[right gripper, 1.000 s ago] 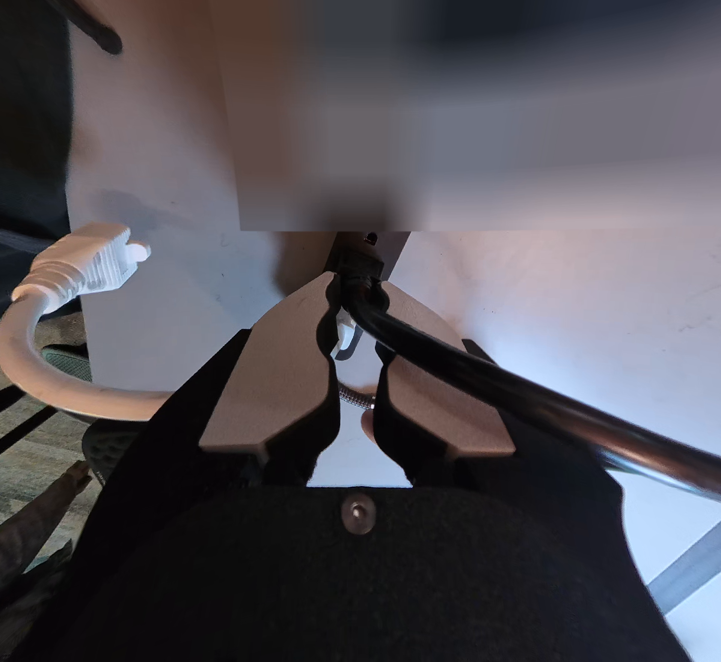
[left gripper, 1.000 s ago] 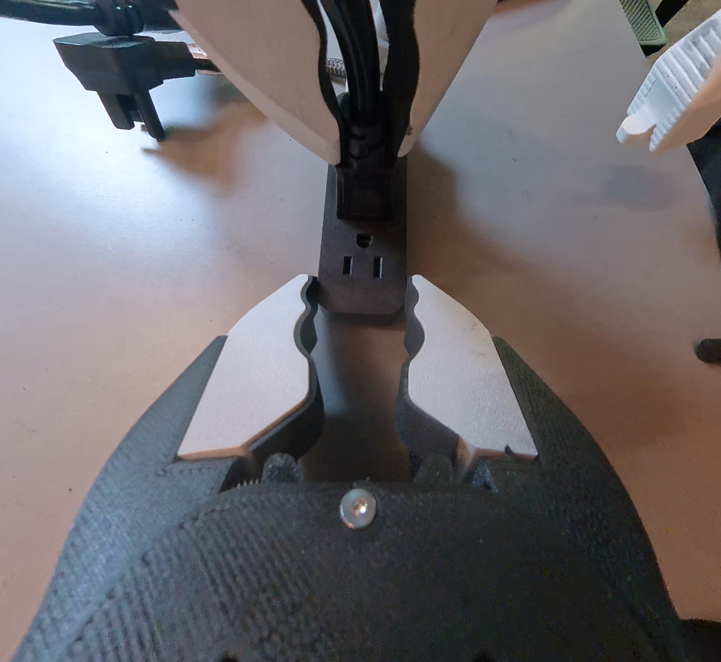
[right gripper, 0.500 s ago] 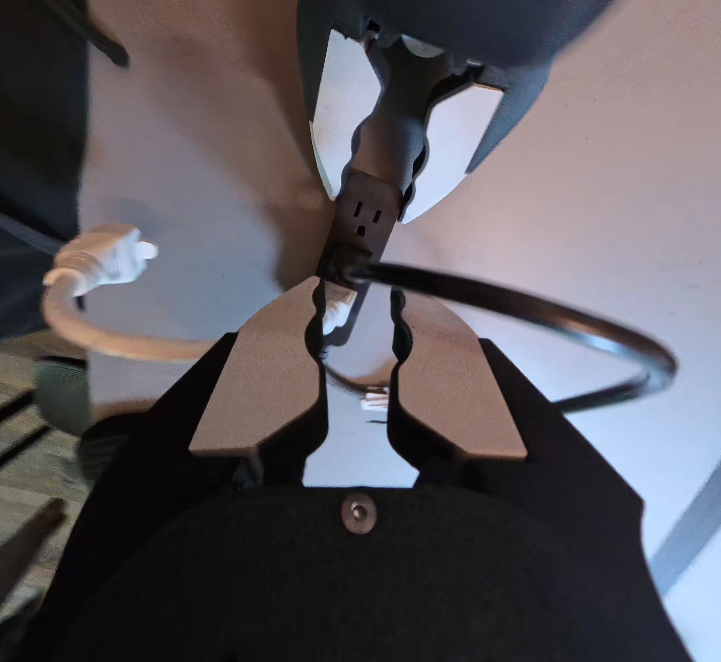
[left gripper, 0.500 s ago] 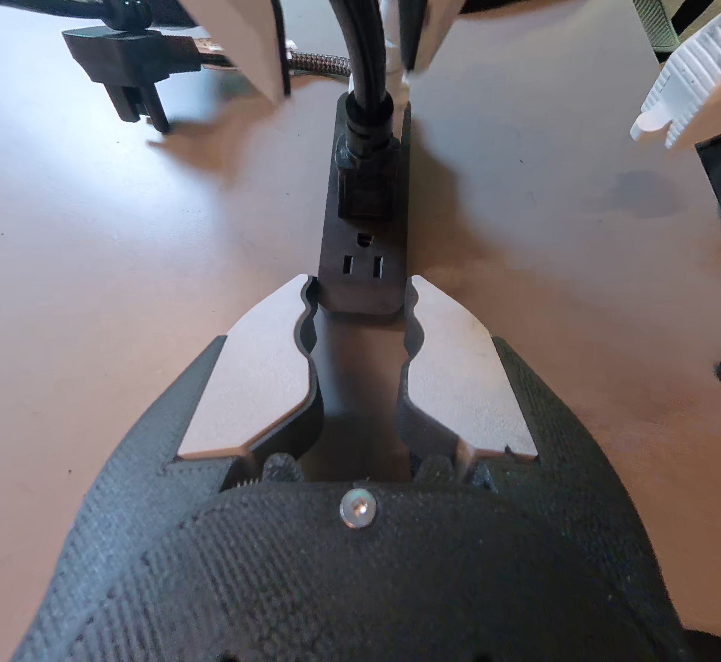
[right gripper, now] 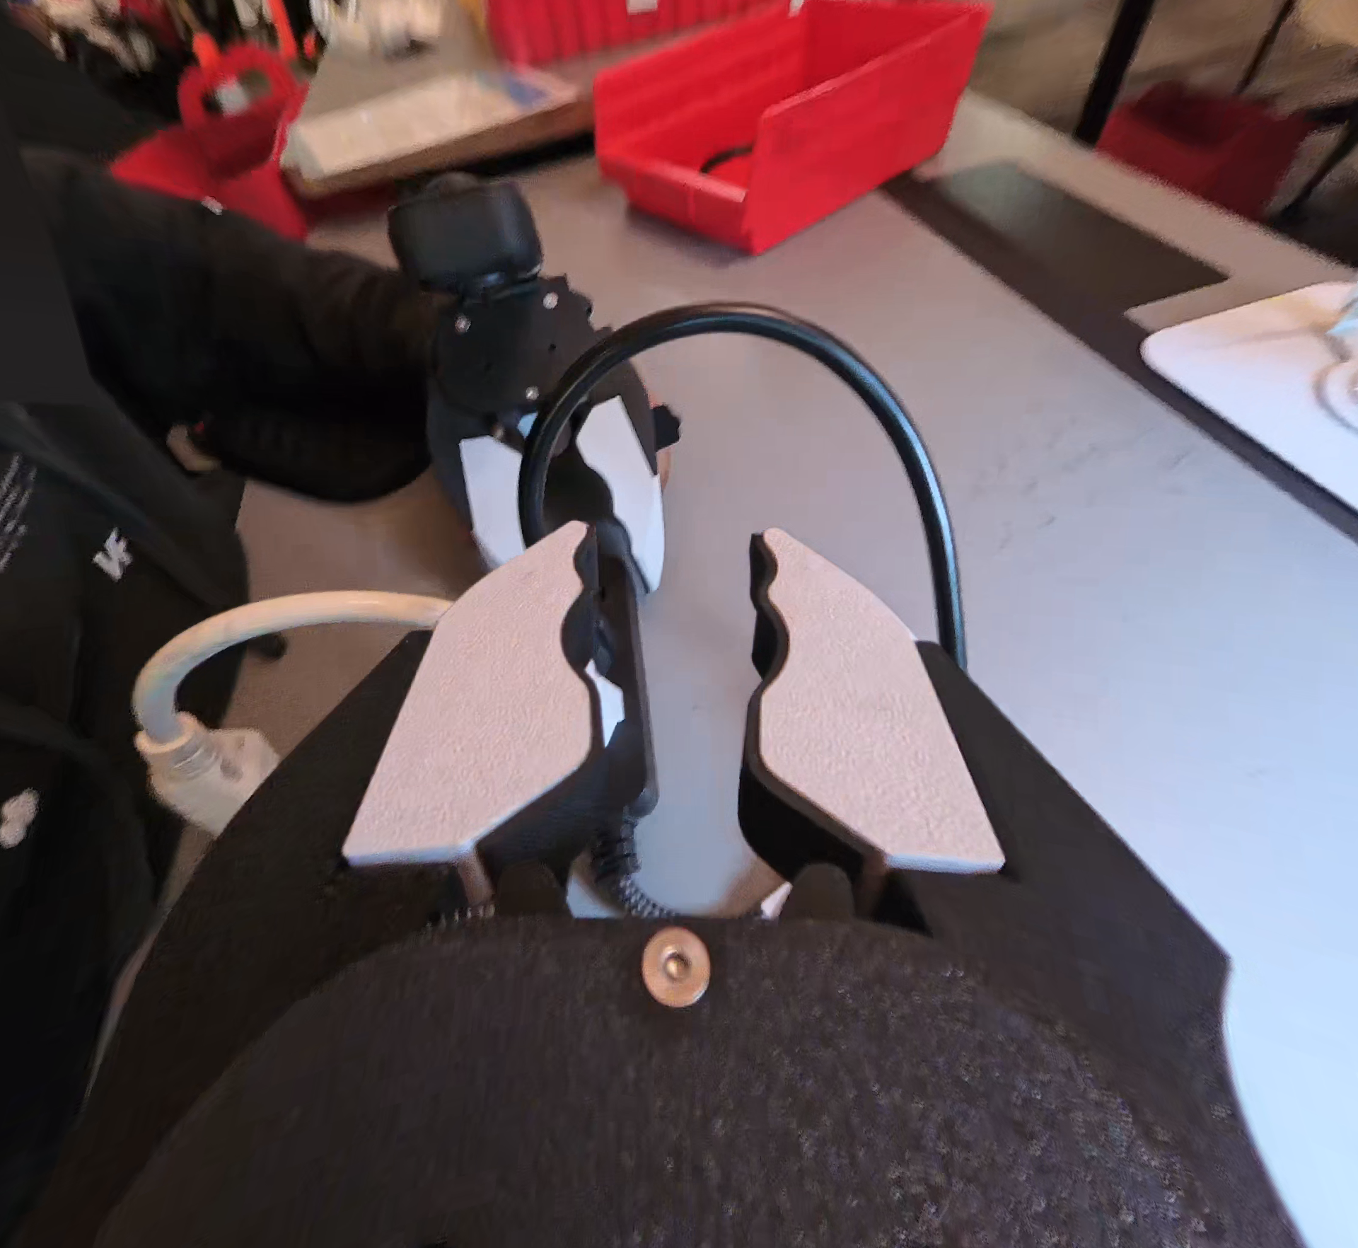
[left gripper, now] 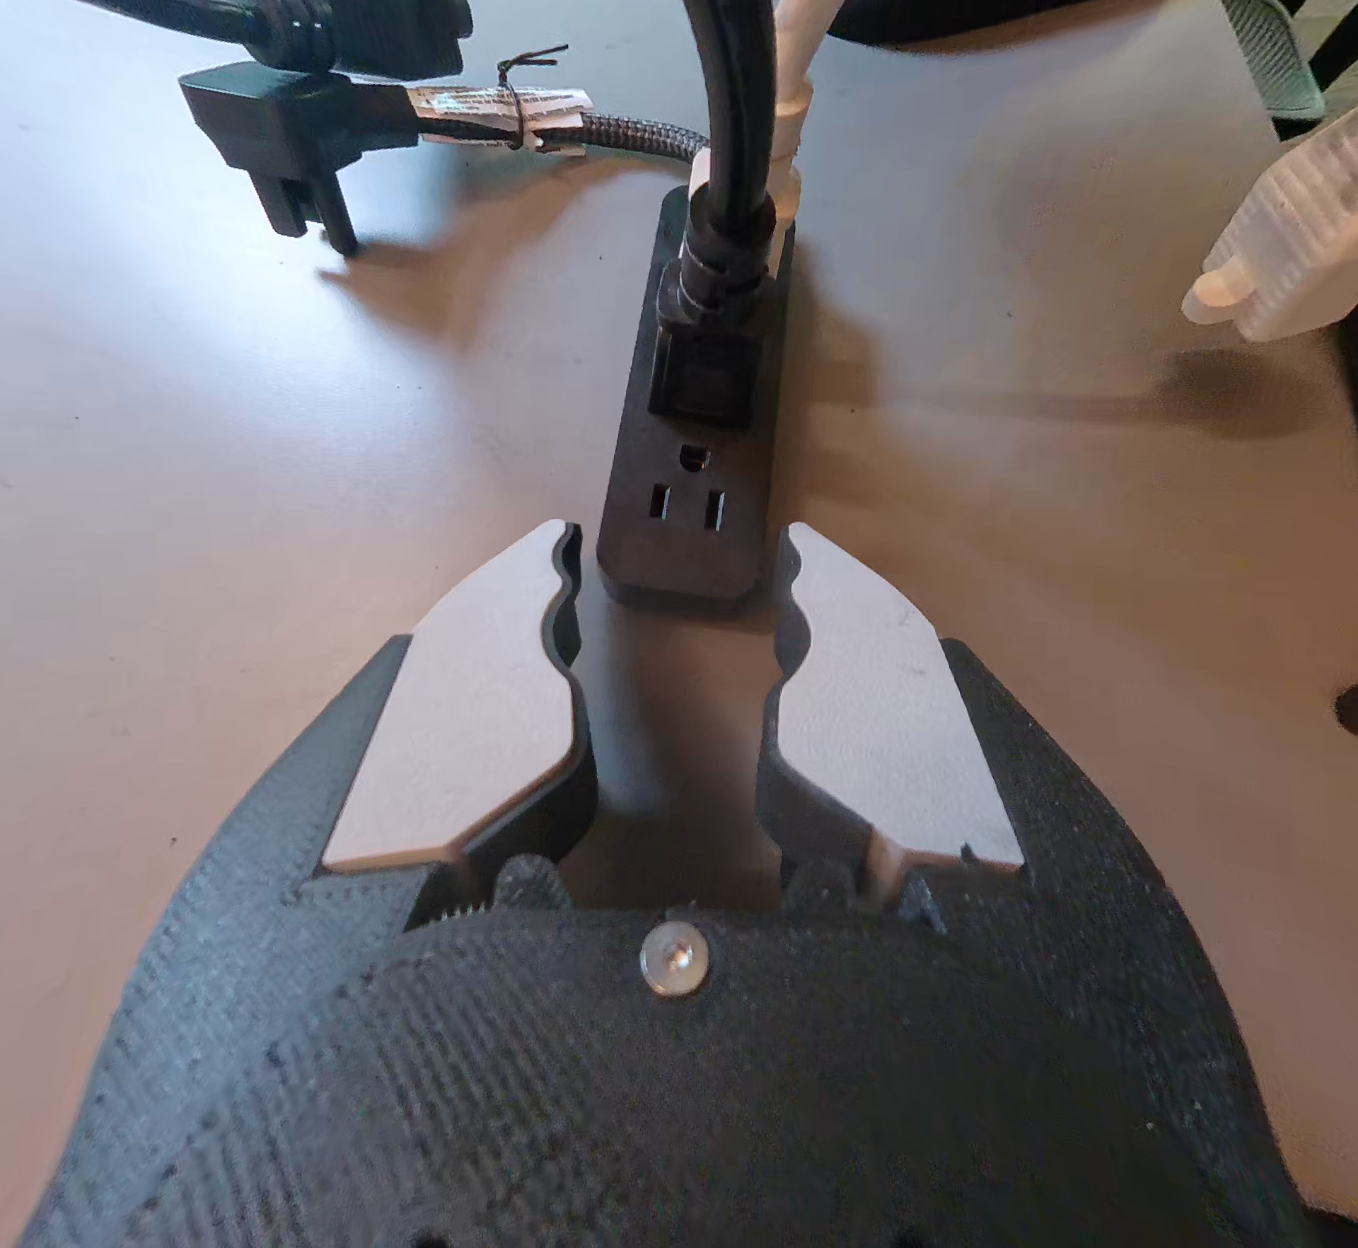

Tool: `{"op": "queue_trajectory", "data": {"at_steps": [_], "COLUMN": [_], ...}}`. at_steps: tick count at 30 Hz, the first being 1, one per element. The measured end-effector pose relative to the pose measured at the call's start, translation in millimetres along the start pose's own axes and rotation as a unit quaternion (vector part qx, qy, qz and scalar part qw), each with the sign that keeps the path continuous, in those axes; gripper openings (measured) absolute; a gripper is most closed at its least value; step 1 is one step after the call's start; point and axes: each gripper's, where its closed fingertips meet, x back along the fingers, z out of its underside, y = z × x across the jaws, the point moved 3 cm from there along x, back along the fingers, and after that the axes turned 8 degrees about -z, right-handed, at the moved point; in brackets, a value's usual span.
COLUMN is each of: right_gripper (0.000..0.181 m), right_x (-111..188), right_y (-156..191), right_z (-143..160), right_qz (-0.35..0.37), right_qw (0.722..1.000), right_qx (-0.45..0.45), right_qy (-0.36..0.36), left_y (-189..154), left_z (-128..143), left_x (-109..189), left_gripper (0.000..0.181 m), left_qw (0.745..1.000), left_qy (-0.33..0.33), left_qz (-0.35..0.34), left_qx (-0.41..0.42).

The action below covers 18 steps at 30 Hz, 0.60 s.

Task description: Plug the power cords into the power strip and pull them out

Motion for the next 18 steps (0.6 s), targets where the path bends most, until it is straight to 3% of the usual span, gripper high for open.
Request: {"op": "queue_trajectory", "data": {"at_steps": [2,4,10,14,18], "right_gripper": [0.030,0.001,0.000,0.000,0.000], "right_x": [5,14,30,35,49], "right_y": [-4,-7,-15,-16,-28], "right_z": [0,-3,-2,2,-1], "right_qz": [0.015,0.027,0.035,0.042,0.102], "right_qw": [0.999,0.995,0.987,0.987,0.980], "right_qx": [0.011,0.023,0.039,0.044,0.054], "right_qy": [-0.045,-0.096,-0.151,-0.150,-0.165], "left_y": [0,0,22,80,146], "left_z": [-1,-5,-21,-21,6], "left_x": [0,3,39,113,232], "left_gripper": [0.053,0.054,0.055,0.051,0.046], "left_qw": [1.000,1.000,0.993,0.961,0.890], "left_qy": [-0.003,-0.012,-0.081,-0.157,-0.182], "left_qz": [-0.007,-0.009,-0.062,-0.195,-0.380], "left_qx": [-0.002,0.002,0.051,0.116,0.175]}}
